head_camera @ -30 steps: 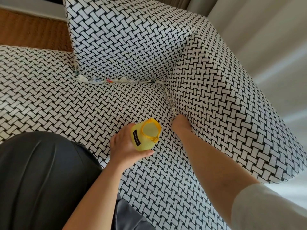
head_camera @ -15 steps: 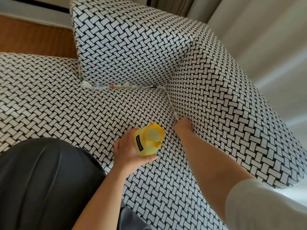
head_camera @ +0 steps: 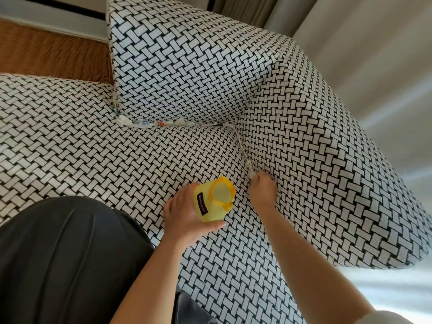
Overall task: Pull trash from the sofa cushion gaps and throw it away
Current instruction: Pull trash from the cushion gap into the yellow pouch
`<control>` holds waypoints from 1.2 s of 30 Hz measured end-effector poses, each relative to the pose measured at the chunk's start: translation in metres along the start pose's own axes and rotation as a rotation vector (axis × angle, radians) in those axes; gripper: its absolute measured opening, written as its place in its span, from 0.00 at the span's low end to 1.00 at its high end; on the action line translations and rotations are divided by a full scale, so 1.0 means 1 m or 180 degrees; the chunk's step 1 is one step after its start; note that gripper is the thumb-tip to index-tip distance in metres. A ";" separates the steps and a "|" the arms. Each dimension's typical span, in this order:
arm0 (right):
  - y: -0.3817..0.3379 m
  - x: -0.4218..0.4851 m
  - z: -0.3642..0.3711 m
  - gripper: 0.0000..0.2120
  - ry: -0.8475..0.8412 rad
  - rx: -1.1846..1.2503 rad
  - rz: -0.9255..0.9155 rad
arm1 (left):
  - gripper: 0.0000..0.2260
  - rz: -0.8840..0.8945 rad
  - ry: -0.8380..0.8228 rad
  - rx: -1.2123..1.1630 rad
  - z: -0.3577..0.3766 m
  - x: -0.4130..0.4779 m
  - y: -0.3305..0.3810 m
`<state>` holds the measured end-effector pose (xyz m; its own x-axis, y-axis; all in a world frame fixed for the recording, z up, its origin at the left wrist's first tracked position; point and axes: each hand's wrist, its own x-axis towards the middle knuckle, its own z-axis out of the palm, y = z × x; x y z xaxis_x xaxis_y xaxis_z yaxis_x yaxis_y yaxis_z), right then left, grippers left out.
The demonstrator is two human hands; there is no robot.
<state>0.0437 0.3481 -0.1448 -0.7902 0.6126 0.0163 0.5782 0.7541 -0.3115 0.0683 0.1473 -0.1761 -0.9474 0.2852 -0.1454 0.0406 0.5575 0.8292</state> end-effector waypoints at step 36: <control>0.019 -0.021 0.000 0.11 -0.0247 0.0710 0.0781 | 0.50 0.0086 -0.0132 0.0016 -0.006 -0.018 0.009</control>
<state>0.0715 0.3492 -0.1506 -0.6512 0.7430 -0.1546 0.7011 0.5109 -0.4975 0.0837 0.1421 -0.1630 -0.9319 0.3323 -0.1452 0.0679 0.5531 0.8304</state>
